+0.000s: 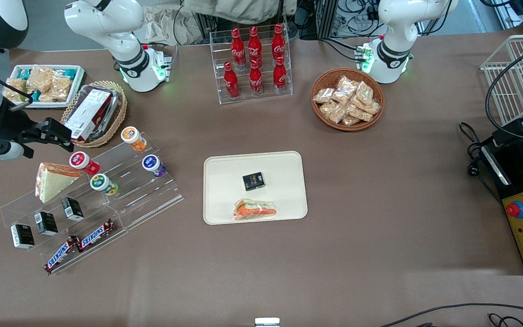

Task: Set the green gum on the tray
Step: 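Lower the right gripper onto the green-labelled gum bottle in the acrylic rack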

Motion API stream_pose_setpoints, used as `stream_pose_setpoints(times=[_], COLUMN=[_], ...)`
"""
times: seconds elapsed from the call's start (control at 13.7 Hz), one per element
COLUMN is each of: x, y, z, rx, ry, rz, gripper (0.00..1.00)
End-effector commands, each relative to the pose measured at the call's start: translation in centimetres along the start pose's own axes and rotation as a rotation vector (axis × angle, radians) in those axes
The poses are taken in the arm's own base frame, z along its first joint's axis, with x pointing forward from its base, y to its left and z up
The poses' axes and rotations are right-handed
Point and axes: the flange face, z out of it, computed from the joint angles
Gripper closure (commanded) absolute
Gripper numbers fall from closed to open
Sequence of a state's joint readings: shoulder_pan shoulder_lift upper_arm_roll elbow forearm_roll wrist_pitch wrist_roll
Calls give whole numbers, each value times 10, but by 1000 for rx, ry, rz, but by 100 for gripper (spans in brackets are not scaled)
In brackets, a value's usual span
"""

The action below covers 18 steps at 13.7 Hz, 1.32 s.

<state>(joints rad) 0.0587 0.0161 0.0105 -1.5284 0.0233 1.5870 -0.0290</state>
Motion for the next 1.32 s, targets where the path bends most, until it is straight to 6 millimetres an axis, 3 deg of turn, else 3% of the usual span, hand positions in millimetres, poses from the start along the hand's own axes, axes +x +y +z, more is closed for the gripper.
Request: stream_pose_setpoints(times=[0.0, 0.29, 0.44, 0.73, 0.88, 1.02, 1.24], x=[-2, -1, 0, 5, 9, 1, -5], y=[2, 13, 32, 49, 59, 72, 74], z=[-2, 1, 5, 20, 51, 91, 155], rx=[4, -3, -1, -2, 1, -2, -5], ry=[-7, -12, -18, -33, -58, -59, -48], rz=[-11, -110, -158, -257, -266, -268, -292], gripper=[0, 0, 0, 0, 0, 0, 0])
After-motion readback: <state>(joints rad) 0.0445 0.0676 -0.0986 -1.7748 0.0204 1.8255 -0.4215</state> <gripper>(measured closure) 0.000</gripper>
